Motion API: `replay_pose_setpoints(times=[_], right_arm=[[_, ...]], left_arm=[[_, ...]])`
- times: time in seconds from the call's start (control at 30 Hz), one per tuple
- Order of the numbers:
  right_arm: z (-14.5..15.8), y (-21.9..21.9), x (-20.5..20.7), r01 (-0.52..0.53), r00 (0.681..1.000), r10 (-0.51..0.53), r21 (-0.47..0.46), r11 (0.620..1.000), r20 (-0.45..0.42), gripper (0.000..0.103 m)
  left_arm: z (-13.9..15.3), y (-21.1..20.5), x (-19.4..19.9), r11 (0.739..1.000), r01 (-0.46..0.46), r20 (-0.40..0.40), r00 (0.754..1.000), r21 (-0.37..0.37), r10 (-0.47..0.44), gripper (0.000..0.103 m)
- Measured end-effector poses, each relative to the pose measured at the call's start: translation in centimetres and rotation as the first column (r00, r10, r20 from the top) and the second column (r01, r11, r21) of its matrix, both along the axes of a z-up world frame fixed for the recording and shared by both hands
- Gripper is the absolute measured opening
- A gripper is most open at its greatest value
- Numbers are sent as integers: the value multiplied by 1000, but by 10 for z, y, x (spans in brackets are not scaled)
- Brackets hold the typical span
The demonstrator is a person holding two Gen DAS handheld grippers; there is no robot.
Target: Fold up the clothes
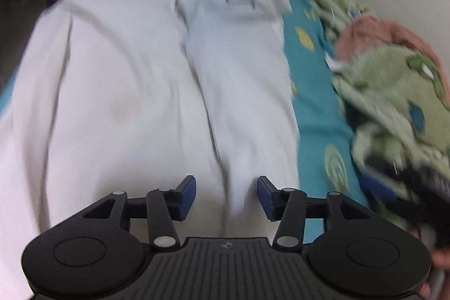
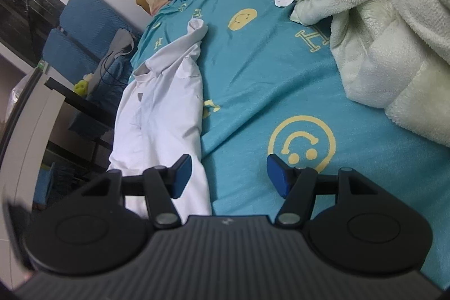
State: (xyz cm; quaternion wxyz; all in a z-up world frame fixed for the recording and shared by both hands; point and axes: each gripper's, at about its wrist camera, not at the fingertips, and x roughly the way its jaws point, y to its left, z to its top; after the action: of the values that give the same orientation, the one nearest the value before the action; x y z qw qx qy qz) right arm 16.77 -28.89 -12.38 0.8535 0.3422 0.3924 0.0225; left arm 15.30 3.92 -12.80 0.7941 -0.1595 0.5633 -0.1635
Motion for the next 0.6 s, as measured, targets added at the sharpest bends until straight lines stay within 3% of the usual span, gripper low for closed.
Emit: replay_pose_setpoints(times=[0.13, 0.2, 0.33, 0.37, 0.4, 0.5, 0.6], right_arm=[[3, 1, -7, 7, 1000, -7, -19, 1000, -2, 63], [4, 3, -9, 0, 1000, 0, -29, 1000, -1, 63], [7, 7, -13, -14, 1000, 14, -49, 999, -1, 63], [7, 8, -14, -17, 1000, 17, -53, 998, -1, 63], [8, 10, -15, -21, 1000, 21, -58, 998, 0, 63], [12, 14, -20, -32, 999, 32, -77, 997, 5, 63], [13, 18, -23, -49, 999, 51, -93, 994, 11, 63]], left_arm=[[-4, 2, -45, 999, 35, -88, 996, 10, -34, 52], [-5, 2, -56, 996, 60, -108, 993, 59, -54, 52], [-4, 0, -75, 978, 115, -142, 986, 171, -91, 36], [-3, -1, -79, 974, 127, -145, 984, 187, -101, 17], [0, -1, -84, 971, 138, -144, 983, 196, -111, 5], [9, -1, -98, 963, 169, -134, 981, 209, -143, 3], [6, -2, -111, 943, 198, -146, 976, 266, -164, 2]])
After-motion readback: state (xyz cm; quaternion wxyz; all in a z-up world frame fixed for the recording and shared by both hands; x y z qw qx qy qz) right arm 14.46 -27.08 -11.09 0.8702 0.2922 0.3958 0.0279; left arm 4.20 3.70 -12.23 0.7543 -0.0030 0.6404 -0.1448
